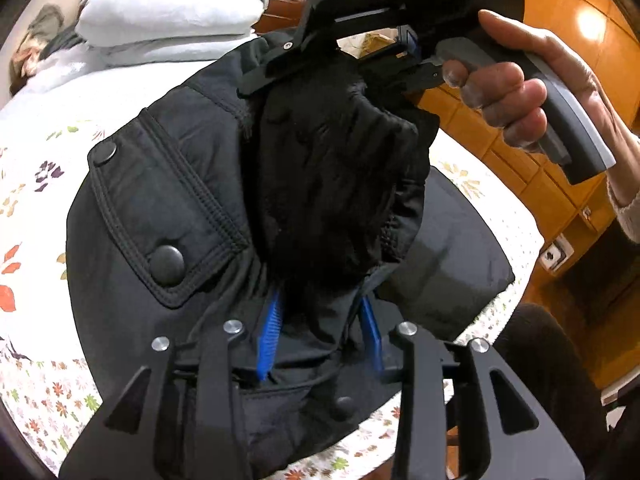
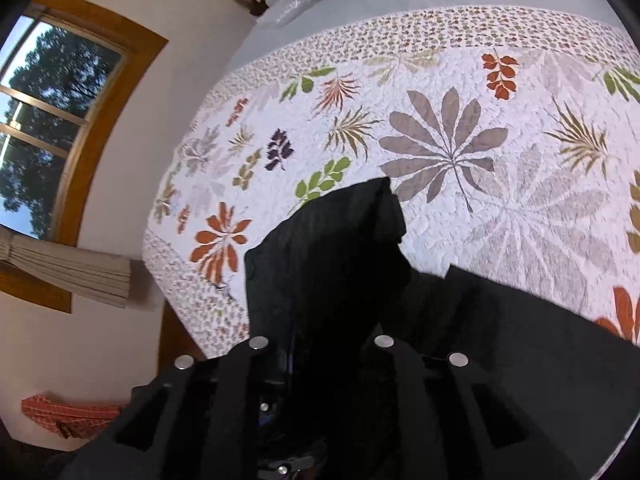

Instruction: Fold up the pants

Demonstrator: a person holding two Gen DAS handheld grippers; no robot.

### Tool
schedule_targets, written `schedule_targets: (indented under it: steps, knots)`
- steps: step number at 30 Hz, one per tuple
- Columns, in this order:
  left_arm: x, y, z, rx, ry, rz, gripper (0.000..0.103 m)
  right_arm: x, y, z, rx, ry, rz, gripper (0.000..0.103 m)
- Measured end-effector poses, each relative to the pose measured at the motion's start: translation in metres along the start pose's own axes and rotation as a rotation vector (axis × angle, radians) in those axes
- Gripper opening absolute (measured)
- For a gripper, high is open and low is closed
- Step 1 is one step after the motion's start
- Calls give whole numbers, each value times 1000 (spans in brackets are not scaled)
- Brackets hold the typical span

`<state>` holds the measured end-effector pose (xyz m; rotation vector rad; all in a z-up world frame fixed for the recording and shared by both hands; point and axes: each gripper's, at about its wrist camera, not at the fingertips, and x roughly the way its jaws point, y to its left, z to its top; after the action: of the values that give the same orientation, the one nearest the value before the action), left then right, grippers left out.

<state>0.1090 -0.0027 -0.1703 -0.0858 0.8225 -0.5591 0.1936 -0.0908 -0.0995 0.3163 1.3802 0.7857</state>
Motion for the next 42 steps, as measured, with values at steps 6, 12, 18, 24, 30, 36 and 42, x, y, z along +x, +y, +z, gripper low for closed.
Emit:
schedule_targets:
  steps: [6, 12, 18, 24, 30, 36, 42]
  knots:
    - [-8, -32, 9, 50, -11, -38, 35, -45, -15, -21, 55, -98, 79, 16]
    - [-22, -62, 21, 72, -25, -168, 61, -98, -53, -55, 139, -171, 128, 15]
    - [-14, -88, 27, 52, -11, -249, 72, -140, -121, -84, 276, -268, 92, 15]
    - [-14, -94, 40, 64, -51, -181, 82, -135, -179, -113, 402, -261, 102, 15]
    - [-2, -85, 58, 93, -44, -20, 85, -114, -195, -124, 440, -272, 143, 15]
    - [5, -69, 68, 61, -22, 40, 85, -93, -180, -116, 396, -238, 153, 15]
    - [18, -56, 62, 74, -2, 101, 85, -79, -168, -106, 369, -206, 129, 15]
